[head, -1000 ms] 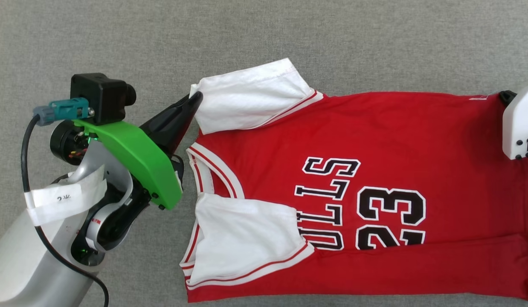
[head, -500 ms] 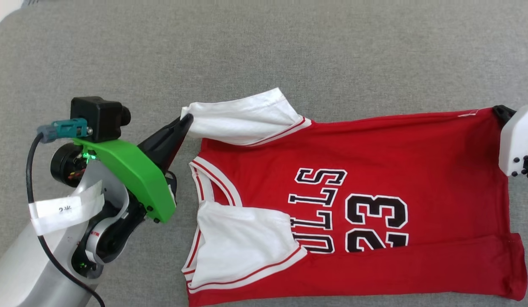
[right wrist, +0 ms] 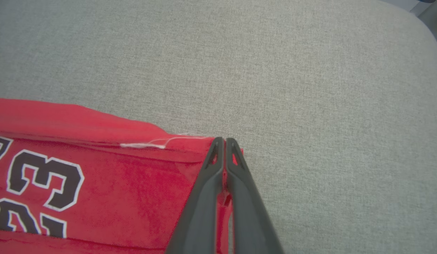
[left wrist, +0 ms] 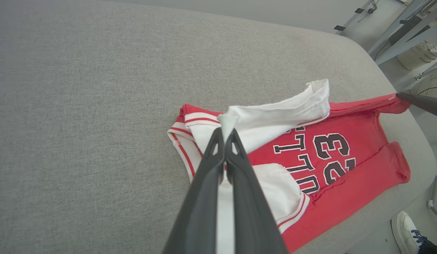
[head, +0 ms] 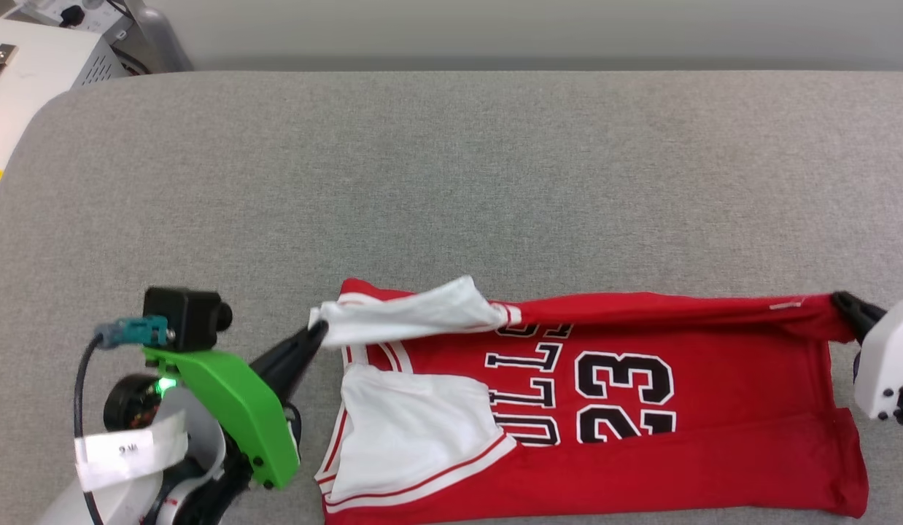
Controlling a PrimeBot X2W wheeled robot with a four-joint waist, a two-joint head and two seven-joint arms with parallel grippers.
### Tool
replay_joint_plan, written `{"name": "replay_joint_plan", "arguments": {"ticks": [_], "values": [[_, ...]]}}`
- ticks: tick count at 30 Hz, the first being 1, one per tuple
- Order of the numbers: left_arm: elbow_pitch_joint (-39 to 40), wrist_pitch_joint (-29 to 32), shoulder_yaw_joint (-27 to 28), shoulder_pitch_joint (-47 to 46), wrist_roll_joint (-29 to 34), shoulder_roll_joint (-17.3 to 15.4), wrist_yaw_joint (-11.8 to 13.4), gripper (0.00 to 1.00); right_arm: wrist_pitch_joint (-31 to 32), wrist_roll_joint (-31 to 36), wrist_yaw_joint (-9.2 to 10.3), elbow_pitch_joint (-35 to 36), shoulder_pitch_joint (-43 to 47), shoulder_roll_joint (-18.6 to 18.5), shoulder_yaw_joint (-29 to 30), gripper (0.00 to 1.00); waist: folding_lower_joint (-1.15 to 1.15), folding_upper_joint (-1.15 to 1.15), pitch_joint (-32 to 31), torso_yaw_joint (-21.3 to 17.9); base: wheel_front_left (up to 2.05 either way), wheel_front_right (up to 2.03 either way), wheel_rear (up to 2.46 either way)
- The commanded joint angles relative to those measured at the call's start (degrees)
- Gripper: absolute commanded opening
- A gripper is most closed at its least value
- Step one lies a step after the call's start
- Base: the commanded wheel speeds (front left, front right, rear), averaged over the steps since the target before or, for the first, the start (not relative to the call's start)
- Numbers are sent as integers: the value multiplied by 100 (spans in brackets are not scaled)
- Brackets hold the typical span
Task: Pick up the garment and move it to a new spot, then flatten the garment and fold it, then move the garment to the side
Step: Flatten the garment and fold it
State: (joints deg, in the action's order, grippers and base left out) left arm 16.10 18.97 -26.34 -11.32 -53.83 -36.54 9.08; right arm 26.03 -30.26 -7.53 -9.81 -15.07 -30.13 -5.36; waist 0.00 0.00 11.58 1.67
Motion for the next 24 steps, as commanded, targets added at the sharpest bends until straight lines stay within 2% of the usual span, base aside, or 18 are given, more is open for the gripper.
{"name": "replay_joint_plan", "arguments": {"ticks": [1,4,7,16,19,20,21,24], "values": [[45,39,-40,222,-101,-65,63,0,28,-68,4,73,207,-48,45,0,0,0,-81,-25,0,0,0],[70,125,-153,734,-170,-141,251,0,106,-198,4,268,738,-84,97,0,0,0,-128,-48,0,0,0],[34,198,-250,917,-178,-178,295,0,159,-259,4,336,946,-92,54,0,0,0,-147,-48,0,0,0],[-227,472,-556,1100,-191,-201,281,0,183,-237,4,373,1189,-205,-248,0,0,0,-158,-9,0,0,0],[-414,533,-676,1069,-195,-143,194,0,148,-175,4,293,1200,-299,-422,0,0,0,-145,6,0,0,0],[-449,532,-695,1060,-183,-135,180,12,136,-167,4,272,1201,-308,-438,7,0,0,-146,7,0,0,0],[-529,538,-727,1054,-183,-103,170,100,88,-149,4,237,1201,-319,-464,100,0,0,-159,8,0,0,0],[-622,503,-752,1051,-175,-63,146,100,76,-180,4,176,1224,-301,-478,100,0,0,-222,7,0,0,0]]}}
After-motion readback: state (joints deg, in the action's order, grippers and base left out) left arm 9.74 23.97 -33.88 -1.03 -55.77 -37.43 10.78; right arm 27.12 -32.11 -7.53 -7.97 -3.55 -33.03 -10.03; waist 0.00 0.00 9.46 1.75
